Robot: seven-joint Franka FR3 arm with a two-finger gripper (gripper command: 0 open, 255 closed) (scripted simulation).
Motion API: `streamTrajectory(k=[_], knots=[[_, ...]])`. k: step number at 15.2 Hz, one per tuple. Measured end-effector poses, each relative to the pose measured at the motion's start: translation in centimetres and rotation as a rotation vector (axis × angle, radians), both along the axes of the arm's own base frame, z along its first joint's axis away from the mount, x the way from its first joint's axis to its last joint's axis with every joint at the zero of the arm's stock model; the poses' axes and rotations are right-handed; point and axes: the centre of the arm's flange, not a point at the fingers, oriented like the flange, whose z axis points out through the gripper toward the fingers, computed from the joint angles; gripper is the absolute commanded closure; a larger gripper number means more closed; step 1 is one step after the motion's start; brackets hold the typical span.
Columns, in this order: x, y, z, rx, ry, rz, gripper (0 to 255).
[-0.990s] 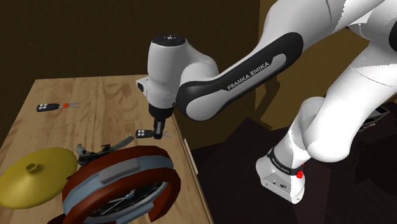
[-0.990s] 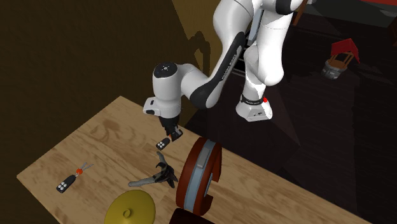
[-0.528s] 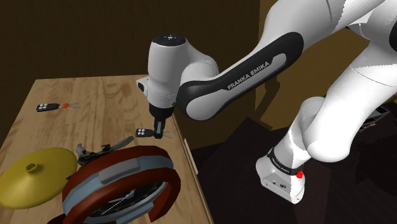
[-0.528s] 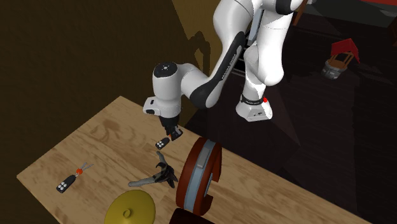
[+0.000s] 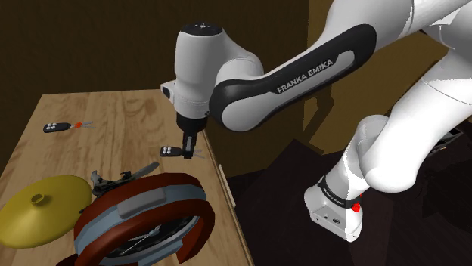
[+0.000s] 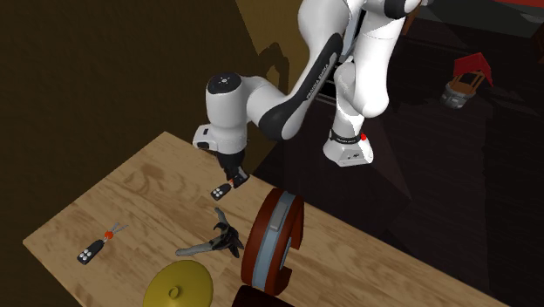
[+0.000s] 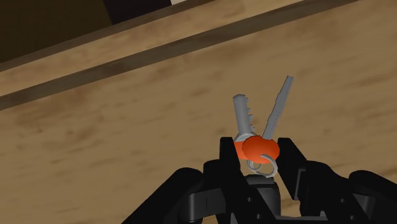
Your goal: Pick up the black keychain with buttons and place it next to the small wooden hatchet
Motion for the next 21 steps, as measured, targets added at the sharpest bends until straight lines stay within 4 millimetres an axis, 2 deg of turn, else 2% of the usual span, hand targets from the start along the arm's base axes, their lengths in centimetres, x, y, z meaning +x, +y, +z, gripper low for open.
streamTrajectory(k=[16,18,21], knots=[[0.0,0.0,8.4,0.000,0.000,0.000,255],[-1.5,0.5,8.8,0.000,0.000,0.000,255],[-5.0,1.5,8.9,0.000,0.000,0.001,255]])
